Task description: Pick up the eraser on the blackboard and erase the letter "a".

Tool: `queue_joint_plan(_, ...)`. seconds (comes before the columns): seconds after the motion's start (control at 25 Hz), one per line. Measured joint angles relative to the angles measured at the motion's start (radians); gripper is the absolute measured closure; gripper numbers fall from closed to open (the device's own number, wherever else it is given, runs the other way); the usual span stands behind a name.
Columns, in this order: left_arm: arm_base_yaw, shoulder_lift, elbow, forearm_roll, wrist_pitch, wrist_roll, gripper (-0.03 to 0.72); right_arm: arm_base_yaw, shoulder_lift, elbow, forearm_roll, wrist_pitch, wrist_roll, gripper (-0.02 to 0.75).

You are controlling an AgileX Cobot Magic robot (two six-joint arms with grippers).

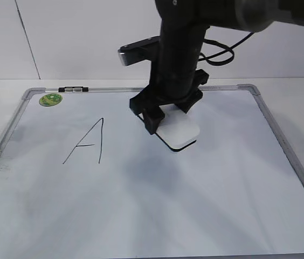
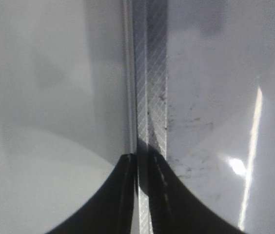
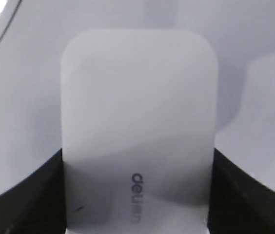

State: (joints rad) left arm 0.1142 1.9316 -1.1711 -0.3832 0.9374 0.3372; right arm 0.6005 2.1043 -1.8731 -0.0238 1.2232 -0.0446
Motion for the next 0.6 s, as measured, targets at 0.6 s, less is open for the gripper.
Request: queue_joint_plan(0.6, 0.0, 0.0, 0.0, 0.0, 0.0, 0.0, 0.613, -0.254, -0.03, 0.088, -0.024, 0.0, 0.045, 0.202)
